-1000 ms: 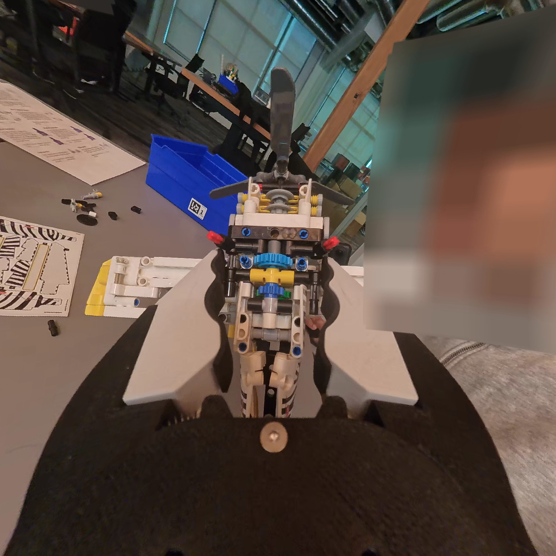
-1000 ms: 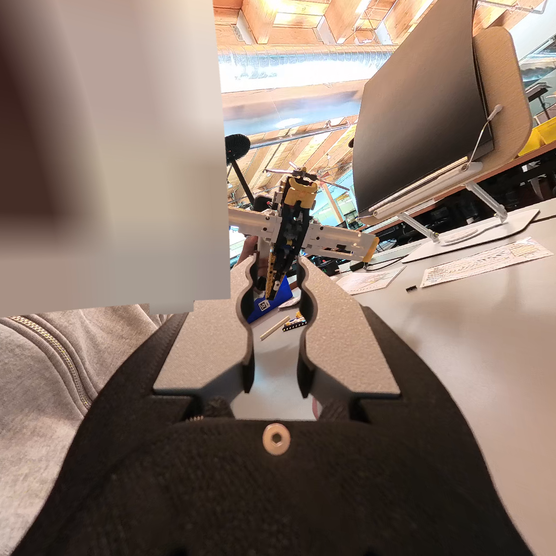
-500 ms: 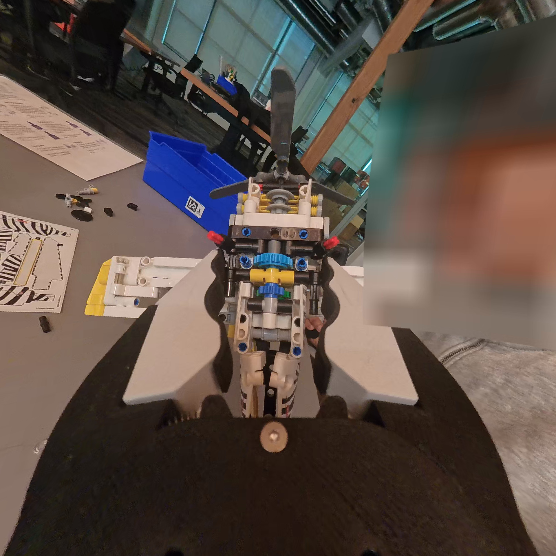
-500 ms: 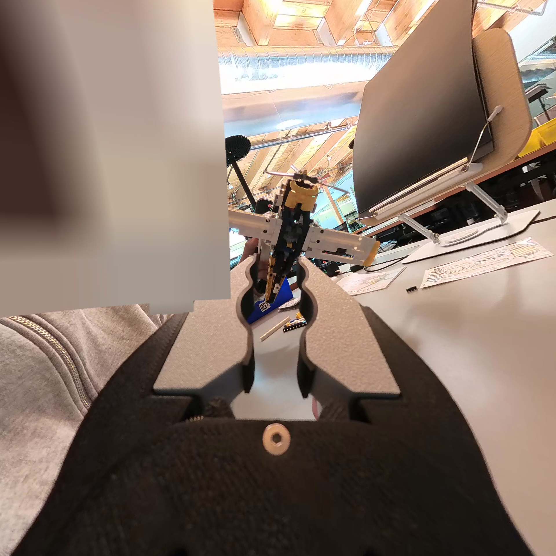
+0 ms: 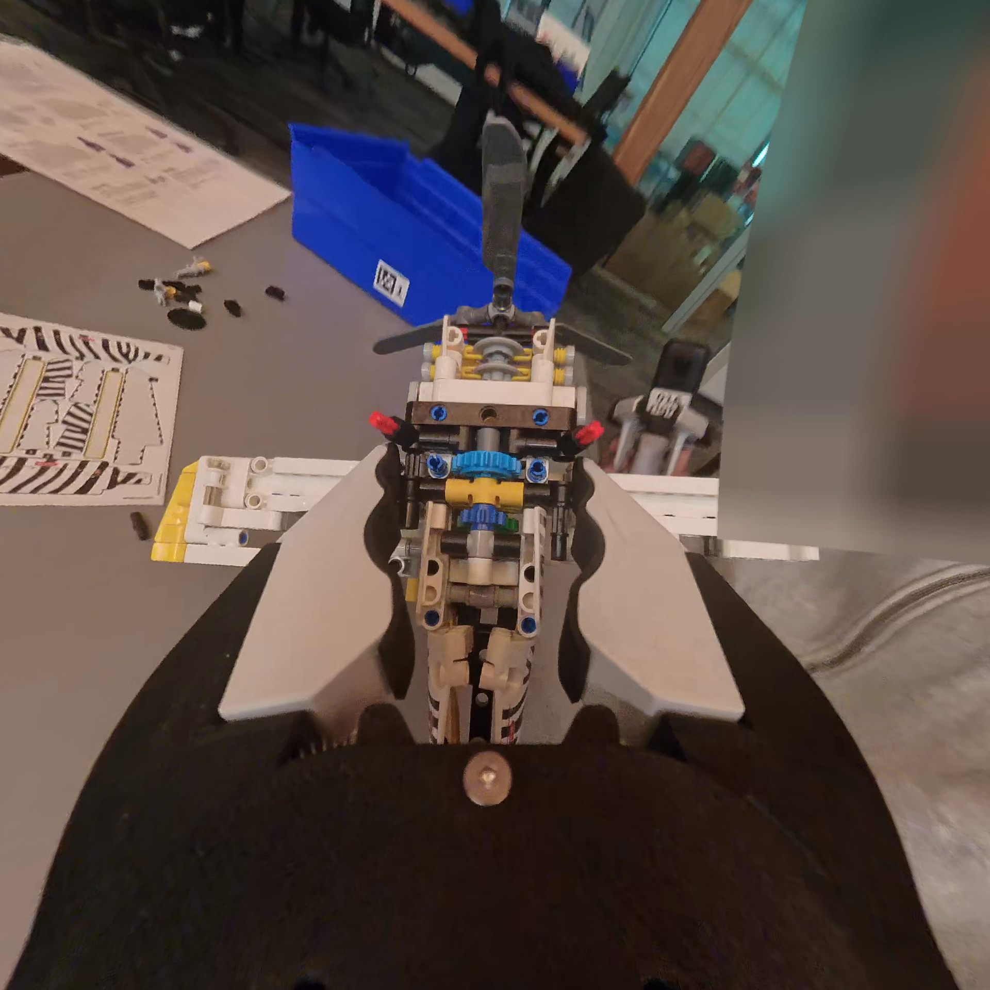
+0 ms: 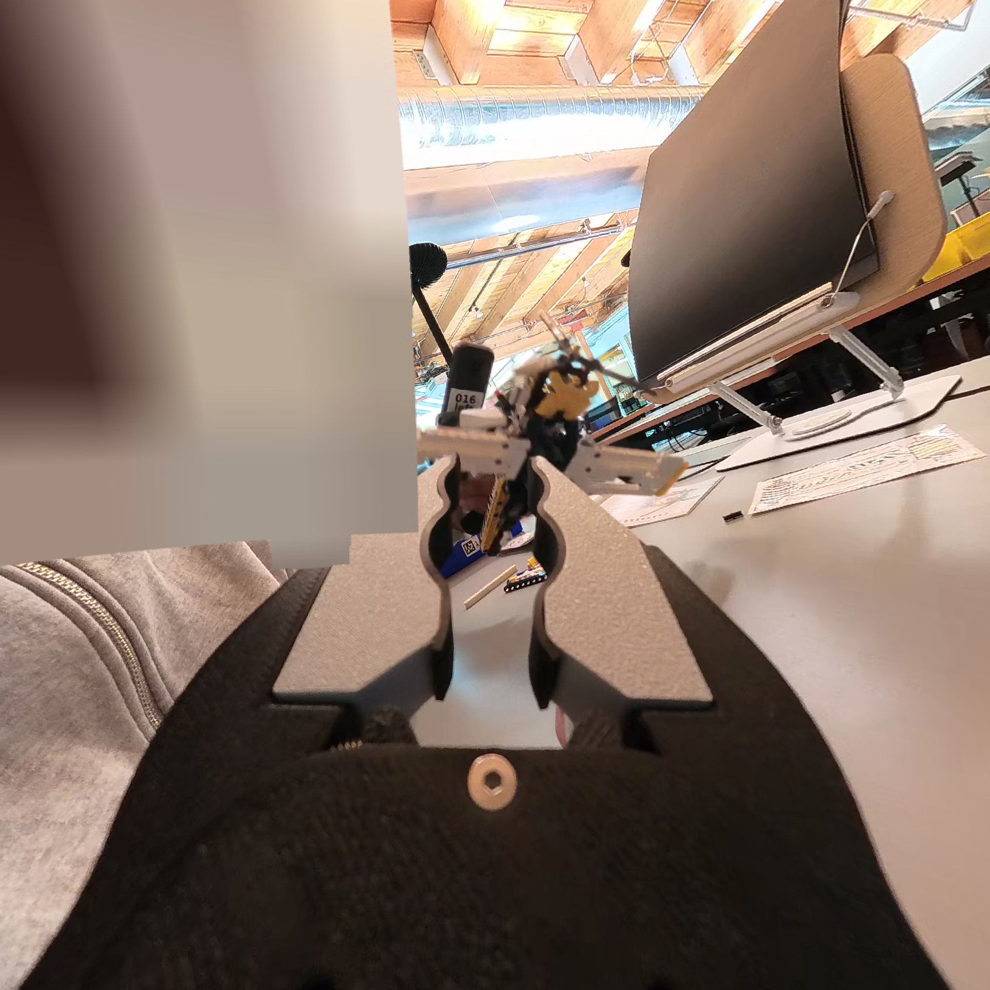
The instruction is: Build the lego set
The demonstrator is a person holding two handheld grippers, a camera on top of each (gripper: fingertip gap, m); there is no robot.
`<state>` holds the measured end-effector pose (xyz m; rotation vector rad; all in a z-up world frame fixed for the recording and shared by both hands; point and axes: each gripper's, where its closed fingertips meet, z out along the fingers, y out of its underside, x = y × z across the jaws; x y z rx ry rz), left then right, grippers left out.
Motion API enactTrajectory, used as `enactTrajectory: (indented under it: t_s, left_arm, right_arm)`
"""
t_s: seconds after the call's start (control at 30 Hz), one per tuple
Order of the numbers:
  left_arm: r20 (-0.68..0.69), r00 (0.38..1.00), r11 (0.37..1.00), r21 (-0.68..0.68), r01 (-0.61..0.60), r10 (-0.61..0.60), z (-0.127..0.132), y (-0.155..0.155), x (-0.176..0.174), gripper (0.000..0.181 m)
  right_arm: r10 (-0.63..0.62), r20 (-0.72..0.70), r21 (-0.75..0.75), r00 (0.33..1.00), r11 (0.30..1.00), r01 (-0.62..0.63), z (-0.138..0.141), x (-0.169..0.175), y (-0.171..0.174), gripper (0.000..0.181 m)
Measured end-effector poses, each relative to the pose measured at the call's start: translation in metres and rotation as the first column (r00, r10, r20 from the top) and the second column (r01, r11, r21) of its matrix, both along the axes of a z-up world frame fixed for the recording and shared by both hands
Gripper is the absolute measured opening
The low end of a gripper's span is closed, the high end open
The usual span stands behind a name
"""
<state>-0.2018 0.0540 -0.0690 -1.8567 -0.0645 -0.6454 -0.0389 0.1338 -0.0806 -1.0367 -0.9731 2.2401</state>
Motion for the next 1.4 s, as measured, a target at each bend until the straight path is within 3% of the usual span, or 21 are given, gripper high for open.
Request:
enactTrajectory:
  t_s: [0.23, 0.4, 0.83, 0.93, 1.2, 1.3, 1.4]
  left_arm:
    - [-0.198, 0.978, 0.983, -0.183, 0.021, -0.058, -0.042, 0.019, 0.019, 0.062]
    - [-0.309, 0.948, 0.95, -0.31, -0.029, -0.071, -0.076, 0.033, 0.022, 0.062]
    - [-0.514, 0.847, 0.899, -0.425, -0.11, -0.139, -0.119, 0.048, 0.027, 0.062]
    - [-0.488, 0.862, 0.912, -0.401, -0.084, -0.135, -0.114, 0.051, 0.033, 0.06]
    - [-0.32, 0.947, 0.967, -0.24, -0.081, 0.0, -0.064, 0.035, 0.031, 0.056]
    - [-0.318, 0.944, 0.974, -0.172, -0.147, 0.086, -0.053, 0.021, 0.022, 0.056]
    - [-0.379, 0.903, 0.962, -0.096, -0.255, 0.202, -0.045, 0.006, 0.004, 0.056]
  right_arm:
    - [-0.003, -0.007, -0.008, 1.0, 1.0, 0.003, 0.001, 0.001, 0.002, 0.022]
    - [-0.003, -0.01, -0.011, 1.0, 1.0, 0.003, 0.001, 0.001, 0.002, 0.022]
    - [-0.003, -0.011, -0.012, 1.0, 1.0, 0.003, 0.001, 0.002, 0.002, 0.023]
    - [-0.006, -0.008, -0.007, 1.0, 1.0, 0.006, 0.0, 0.001, 0.002, 0.023]
    - [-0.016, -0.007, 0.004, 1.0, 1.0, 0.016, 0.0, 0.001, 0.0, 0.024]
    - [-0.017, 0.007, 0.002, 1.0, 1.0, 0.017, 0.0, -0.001, 0.0, 0.022]
    - [-0.011, 0.025, -0.008, 1.0, 1.0, 0.011, 0.001, -0.006, -0.001, 0.027]
